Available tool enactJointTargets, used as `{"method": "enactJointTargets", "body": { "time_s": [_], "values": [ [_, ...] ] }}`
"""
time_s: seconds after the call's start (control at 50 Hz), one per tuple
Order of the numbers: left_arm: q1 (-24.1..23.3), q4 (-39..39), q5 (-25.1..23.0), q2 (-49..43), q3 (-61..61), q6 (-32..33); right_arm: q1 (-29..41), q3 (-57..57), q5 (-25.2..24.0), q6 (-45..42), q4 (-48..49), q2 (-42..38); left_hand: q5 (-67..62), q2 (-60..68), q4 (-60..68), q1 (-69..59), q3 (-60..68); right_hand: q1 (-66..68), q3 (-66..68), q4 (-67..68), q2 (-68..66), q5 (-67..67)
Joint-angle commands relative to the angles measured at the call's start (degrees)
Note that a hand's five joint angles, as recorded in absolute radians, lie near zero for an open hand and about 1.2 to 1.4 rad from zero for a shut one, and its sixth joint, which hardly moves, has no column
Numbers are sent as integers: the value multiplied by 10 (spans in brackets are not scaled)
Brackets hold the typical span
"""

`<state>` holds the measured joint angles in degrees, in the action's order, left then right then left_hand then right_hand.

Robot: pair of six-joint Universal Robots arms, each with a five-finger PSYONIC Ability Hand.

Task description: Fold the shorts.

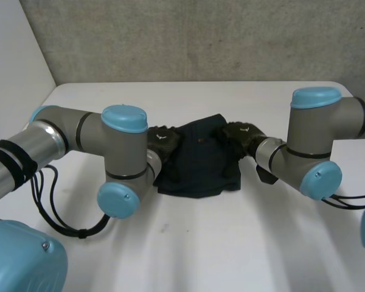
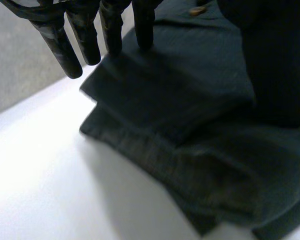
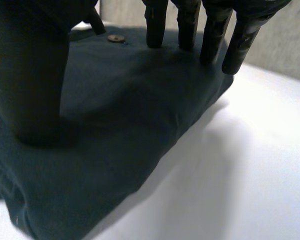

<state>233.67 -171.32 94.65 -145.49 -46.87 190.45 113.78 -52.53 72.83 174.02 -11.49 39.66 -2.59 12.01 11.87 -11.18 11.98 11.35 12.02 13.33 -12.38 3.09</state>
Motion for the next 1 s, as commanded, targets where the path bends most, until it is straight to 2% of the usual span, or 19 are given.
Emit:
{"method": "enactJointTargets", "body": {
  "time_s": [0.02,0.12,0.18,0.28,0.3,0.36,0.4,0.48,0.56,0.7,1.0],
  "values": [
    [22,29,21,2,-2,4,0,30,27,-33,-49,-29,14,-8,-7,0,-8,-13,-20,-33,24,-31],
    [17,56,21,10,3,14,3,37,54,-78,-61,-16,17,-11,-10,3,-11,-13,-20,-33,24,-31],
    [14,58,20,47,0,16,8,29,58,-103,-62,35,17,-11,-10,3,-11,-13,-20,-33,24,-31],
    [16,58,20,150,-23,11,7,-14,64,-94,-19,148,19,-13,-12,5,-13,-13,-20,-33,24,-31],
    [17,58,23,191,-38,8,4,-36,77,-79,13,191,20,-15,-13,6,-14,-13,-20,-33,24,-31],
    [22,56,25,259,-73,4,2,-78,113,-51,60,254,25,-20,-18,11,-19,-13,-20,-33,24,-31],
    [34,53,26,328,-113,-5,1,-123,158,-34,90,316,26,-20,-19,12,-20,-13,-20,-33,24,-31],
    [77,53,29,434,-188,-41,-5,-191,225,-35,91,408,26,-20,-19,12,-20,-13,-20,-33,24,-31],
    [106,54,23,517,-257,-75,-21,-251,247,-48,79,473,26,-20,-19,12,-20,-13,-20,-33,24,-31],
    [112,53,23,561,-298,-85,-30,-270,225,-52,44,503,26,-20,-19,12,-20,-13,-20,-33,24,-31],
    [108,42,26,518,-263,-89,-46,-268,216,-51,46,503,26,-20,-19,12,-20,-13,-20,-33,24,-31]
  ]
}}
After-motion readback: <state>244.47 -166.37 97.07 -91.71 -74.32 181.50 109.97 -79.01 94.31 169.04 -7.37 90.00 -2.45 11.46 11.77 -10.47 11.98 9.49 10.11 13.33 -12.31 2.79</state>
